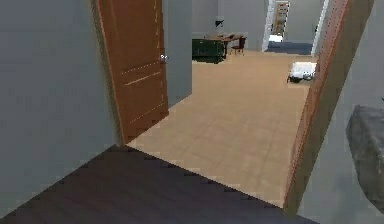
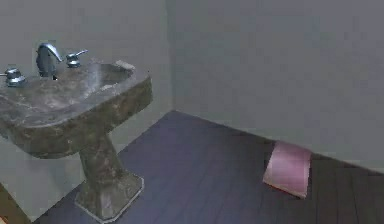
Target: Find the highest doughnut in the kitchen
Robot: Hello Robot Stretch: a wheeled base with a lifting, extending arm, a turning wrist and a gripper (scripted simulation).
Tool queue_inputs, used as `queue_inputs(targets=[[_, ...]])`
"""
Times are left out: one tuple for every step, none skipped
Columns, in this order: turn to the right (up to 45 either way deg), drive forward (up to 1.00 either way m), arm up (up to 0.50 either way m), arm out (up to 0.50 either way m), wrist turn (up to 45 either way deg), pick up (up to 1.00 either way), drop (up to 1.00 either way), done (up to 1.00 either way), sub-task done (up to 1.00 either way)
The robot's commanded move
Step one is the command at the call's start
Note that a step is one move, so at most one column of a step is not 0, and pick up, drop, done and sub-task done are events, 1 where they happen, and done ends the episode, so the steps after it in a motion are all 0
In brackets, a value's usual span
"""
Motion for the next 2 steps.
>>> queue_inputs(targets=[[9.0,0.00,0.00,0.00,0.0,0.00,0.00,0.00,0.00],[0.0,1.00,0.00,0.00,0.0,0.00,0.00,0.00,0.00]])
